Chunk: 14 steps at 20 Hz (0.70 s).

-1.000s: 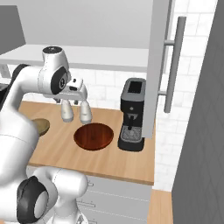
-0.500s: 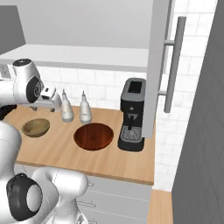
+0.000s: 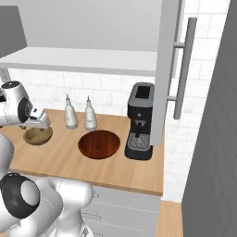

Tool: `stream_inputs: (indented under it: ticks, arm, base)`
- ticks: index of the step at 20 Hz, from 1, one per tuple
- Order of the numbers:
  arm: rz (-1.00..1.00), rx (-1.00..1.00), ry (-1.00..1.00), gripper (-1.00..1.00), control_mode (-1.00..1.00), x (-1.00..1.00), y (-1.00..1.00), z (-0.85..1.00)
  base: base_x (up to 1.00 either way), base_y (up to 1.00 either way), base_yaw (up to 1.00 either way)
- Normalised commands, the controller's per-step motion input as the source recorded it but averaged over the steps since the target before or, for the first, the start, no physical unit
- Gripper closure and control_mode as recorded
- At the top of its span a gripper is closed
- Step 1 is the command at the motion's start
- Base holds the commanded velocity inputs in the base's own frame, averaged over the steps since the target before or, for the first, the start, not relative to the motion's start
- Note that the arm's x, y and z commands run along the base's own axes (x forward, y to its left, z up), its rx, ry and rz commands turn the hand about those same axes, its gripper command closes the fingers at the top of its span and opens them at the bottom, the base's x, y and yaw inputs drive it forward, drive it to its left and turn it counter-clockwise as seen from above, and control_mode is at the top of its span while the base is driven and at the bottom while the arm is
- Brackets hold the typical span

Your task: Pick up the bowls on the counter and stack them on top of one another in the open cabinet. Place the smaller bowl on top of the larger bowl.

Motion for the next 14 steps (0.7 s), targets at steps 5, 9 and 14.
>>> stream_inputs:
  ticks: [5, 9, 14]
  arm:
    - [-0.08, 0.0, 0.01, -1.0, -1.0, 0.69, 0.06, -0.55]
    - [-0.08, 0.07, 0.07, -1.0, -1.0, 0.55, 0.0, -0.47]
    - [-0.02, 0.06, 0.07, -1.0, -1.0, 0.15, 0.08, -0.15]
  base:
    - [0.0, 0.0, 0.0]
    - [0.0, 0.0, 0.0]
    - [0.0, 0.0, 0.0]
